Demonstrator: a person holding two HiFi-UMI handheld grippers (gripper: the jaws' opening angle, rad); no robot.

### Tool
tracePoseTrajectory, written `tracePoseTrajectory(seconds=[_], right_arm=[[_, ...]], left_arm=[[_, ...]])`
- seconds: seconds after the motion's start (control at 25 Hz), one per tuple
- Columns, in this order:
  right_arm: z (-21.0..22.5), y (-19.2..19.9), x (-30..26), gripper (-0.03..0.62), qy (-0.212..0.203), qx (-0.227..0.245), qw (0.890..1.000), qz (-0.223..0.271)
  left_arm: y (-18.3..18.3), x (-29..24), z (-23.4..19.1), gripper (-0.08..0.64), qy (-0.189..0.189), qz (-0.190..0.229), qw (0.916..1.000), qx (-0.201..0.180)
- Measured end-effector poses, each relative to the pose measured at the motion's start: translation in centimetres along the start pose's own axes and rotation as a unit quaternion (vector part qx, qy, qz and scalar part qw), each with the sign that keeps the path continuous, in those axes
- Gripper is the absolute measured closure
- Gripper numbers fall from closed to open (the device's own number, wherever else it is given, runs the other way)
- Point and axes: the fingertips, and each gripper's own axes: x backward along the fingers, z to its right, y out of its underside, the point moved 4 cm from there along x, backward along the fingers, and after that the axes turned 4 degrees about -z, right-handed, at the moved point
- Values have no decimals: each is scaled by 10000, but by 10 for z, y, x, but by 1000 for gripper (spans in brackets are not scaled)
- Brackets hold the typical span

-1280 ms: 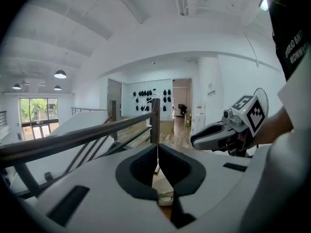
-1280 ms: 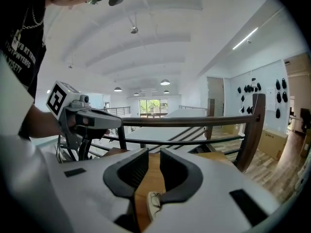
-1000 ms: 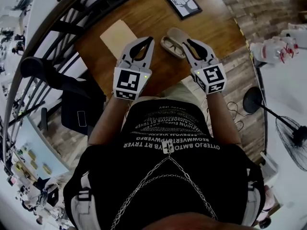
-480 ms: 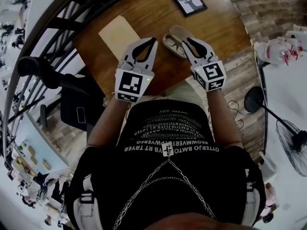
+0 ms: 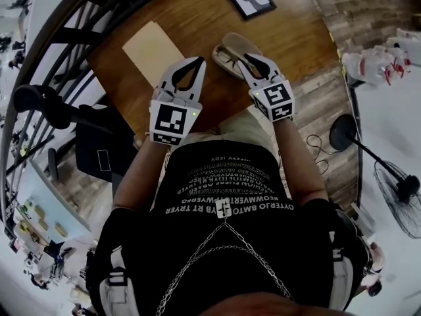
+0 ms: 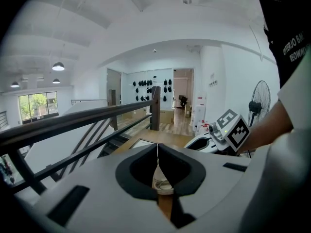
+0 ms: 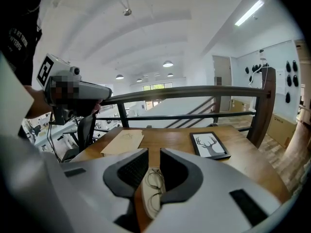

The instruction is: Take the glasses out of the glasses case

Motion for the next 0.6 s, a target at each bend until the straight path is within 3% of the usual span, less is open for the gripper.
tracePoseTrajectory(seconds=[0.6], right_arm=[[11, 49, -44, 514, -101, -103, 9976, -680]], left_arm=[[5, -10, -8, 531, 17, -15, 10000, 63]])
